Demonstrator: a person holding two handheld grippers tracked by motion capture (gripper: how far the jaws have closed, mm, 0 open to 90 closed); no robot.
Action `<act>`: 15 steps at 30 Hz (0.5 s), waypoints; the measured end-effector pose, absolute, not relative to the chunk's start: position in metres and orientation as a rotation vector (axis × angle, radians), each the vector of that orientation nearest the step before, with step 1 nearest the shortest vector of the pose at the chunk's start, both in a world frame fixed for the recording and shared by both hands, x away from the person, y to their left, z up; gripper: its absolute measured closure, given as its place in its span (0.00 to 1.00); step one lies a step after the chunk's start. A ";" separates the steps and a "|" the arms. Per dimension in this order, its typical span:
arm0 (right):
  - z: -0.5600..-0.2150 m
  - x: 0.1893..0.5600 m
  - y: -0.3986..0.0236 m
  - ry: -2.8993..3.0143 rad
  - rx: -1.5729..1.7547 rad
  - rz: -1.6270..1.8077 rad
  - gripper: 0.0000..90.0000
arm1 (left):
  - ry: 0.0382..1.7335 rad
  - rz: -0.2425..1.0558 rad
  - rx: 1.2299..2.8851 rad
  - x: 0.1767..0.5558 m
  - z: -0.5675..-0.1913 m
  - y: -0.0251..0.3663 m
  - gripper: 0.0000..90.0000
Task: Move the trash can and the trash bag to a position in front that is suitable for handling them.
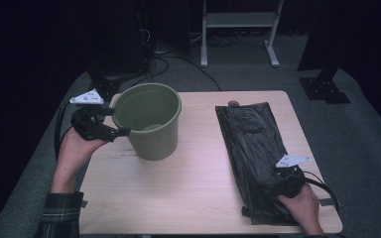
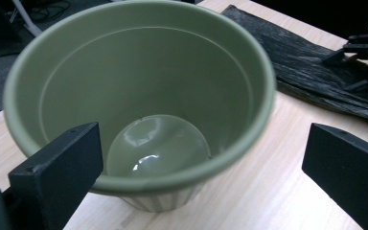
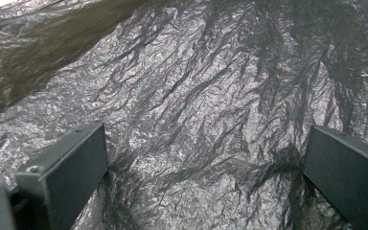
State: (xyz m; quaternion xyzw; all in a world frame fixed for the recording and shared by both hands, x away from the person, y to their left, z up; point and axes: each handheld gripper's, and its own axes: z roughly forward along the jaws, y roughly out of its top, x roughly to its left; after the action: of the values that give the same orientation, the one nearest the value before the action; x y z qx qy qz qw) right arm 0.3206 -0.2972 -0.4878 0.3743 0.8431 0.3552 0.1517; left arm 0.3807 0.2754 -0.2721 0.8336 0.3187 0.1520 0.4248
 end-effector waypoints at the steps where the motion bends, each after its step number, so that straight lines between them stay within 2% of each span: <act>1: -0.488 0.321 -0.297 2.420 1.074 1.019 0.00 | 0.803 0.382 2.087 0.384 -0.273 0.276 0.00; 15: -0.488 0.321 -0.297 2.419 1.071 1.020 0.00 | 0.909 0.403 2.119 0.425 -0.292 0.288 0.00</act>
State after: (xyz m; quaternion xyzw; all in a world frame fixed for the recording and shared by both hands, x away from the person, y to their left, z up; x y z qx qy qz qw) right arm 0.3208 -0.2972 -0.4879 0.3734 0.8432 0.3555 0.1524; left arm 0.4254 0.2882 -0.2919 0.8337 0.3577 0.1584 0.3898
